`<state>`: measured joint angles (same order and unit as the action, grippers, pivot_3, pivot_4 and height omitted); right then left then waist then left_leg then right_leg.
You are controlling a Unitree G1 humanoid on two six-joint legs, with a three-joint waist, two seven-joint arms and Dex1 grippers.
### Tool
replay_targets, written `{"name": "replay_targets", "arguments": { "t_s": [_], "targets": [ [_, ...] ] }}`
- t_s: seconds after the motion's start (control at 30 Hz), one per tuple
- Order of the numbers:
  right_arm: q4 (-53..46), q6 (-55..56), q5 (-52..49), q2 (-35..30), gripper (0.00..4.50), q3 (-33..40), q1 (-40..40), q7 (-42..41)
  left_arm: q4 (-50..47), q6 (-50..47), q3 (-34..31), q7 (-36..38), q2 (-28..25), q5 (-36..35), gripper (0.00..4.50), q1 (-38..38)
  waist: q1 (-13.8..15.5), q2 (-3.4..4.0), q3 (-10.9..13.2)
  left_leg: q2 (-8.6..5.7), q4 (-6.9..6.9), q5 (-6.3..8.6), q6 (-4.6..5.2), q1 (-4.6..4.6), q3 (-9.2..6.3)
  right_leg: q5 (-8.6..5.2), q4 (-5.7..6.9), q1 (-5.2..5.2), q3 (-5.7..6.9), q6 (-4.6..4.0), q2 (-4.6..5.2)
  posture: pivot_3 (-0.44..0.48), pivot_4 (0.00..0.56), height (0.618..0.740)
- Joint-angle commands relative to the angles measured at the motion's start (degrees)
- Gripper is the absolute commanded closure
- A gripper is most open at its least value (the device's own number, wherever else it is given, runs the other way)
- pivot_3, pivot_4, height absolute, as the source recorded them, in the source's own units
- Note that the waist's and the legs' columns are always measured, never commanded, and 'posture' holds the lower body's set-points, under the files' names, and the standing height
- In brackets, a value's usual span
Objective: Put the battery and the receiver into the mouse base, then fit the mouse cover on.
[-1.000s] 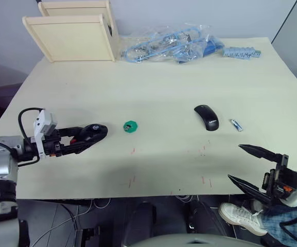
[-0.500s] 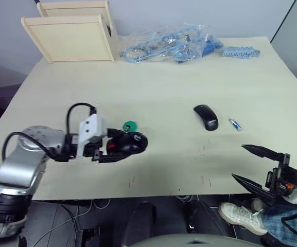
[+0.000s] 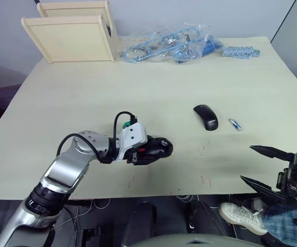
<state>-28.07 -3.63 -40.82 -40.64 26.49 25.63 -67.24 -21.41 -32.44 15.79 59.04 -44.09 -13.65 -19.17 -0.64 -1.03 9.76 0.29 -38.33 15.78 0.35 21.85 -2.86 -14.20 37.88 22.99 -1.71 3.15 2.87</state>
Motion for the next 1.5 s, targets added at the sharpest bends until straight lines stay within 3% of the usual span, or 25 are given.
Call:
{"name": "replay_targets", "arguments": {
  "t_s": [0.03,0.63,0.93,1.1,1.43,1.5],
  "targets": [
    [-0.5,-0.5,-1.7,-1.3,0.00,3.1,-0.1,-1.0,-0.6,1.2,1.7,0.0,1.4,0.8,1.56,-1.5,0.0,-0.01,0.0,0.00,0.00,0.00,0.00,0.00,0.00,0.00,0.00,0.00,0.00,0.00,0.00,0.000,0.150,0.740],
    [1.6,-5.6,-0.4,-6.1,0.00,3.4,-3.3,-1.9,10.8,8.6,10.7,1.3,6.7,9.7,1.56,-4.3,0.3,0.07,-0.1,-0.03,-0.02,0.00,0.00,-0.04,-0.02,0.00,-0.02,-0.07,0.01,0.01,0.02,0.000,0.150,0.740],
    [3.3,-15.5,2.6,-4.7,0.00,1.0,-11.7,14.8,9.5,8.1,10.7,2.2,7.2,9.5,1.56,-3.8,0.3,0.15,-0.1,-0.05,-0.02,0.00,0.00,-0.11,-0.06,0.00,-0.08,-0.23,0.04,0.01,0.03,0.000,0.150,0.740],
    [7.2,-27.6,8.5,-5.4,0.00,-5.5,-20.7,27.7,9.0,6.9,10.5,2.4,7.5,9.4,1.56,-3.6,0.1,0.23,-0.2,-0.07,-0.03,-0.01,0.00,-0.11,-0.06,0.00,-0.09,-0.24,0.05,0.02,0.05,0.000,0.150,0.740],
    [20.5,-29.6,17.3,0.8,0.00,-14.6,-31.9,35.4,7.6,4.8,10.2,2.5,7.7,9.6,1.56,-3.9,0.1,0.29,-0.2,-0.10,-0.02,-0.01,0.01,-0.05,-0.12,0.00,-0.15,-0.23,0.12,0.03,0.08,0.000,0.150,0.740],
    [21.8,-29.3,17.6,2.0,0.56,-14.6,-32.5,35.7,7.3,4.3,10.2,2.4,7.8,9.5,1.56,-3.9,0.1,0.29,-0.2,-0.10,-0.02,-0.01,0.01,-0.05,-0.12,0.00,-0.15,-0.23,0.12,0.03,0.08,0.000,0.150,0.740]
  ]
}}
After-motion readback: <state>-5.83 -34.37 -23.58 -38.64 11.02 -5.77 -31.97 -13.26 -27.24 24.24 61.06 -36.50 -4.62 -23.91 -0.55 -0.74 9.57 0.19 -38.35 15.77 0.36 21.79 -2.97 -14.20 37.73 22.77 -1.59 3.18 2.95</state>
